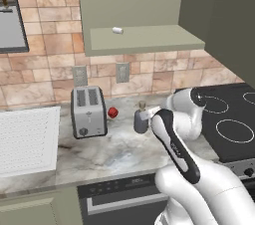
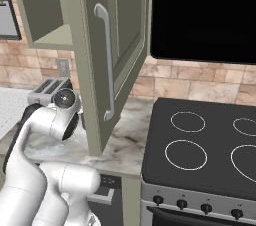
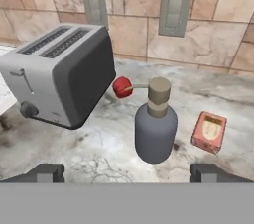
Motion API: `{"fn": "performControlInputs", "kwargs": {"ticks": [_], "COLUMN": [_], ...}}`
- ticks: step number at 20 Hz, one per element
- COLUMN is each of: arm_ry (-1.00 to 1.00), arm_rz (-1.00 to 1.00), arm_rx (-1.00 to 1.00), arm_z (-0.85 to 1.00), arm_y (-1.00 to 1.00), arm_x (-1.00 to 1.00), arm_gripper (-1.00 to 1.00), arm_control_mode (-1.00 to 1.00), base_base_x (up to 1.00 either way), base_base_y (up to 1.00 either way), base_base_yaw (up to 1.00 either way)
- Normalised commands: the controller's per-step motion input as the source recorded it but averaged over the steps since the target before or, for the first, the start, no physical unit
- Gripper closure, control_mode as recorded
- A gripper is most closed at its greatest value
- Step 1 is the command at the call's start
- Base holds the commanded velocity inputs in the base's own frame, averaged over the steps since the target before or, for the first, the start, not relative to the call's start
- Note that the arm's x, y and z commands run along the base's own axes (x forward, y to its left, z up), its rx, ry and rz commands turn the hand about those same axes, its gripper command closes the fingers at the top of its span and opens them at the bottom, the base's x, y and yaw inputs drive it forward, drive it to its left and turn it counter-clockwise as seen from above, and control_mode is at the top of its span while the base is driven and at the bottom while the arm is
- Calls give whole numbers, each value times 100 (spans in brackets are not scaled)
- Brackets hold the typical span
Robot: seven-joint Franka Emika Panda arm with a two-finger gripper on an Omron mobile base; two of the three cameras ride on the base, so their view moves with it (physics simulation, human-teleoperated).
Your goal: Pick the soap dispenser and bar soap from the cabinet and place them on the counter.
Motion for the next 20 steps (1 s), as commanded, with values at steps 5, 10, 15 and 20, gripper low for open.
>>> {"fn": "performControlInputs", "kwargs": {"ticks": [5, 10, 15, 20], "arm_ry": [-4, -6, -8, -14], "arm_rz": [-7, -6, -5, -4], "arm_rx": [-6, -10, -11, -11], "arm_z": [20, 11, 9, 4], "arm_y": [13, 19, 20, 20], "arm_x": [-26, -27, -27, -34], "arm_gripper": [-100, -100, -100, -100], "arm_control_mode": [-100, -100, -100, -100], "base_base_x": [0, 0, 0, 0], "base_base_y": [0, 0, 0, 0], "base_base_yaw": [0, 0, 0, 0]}}
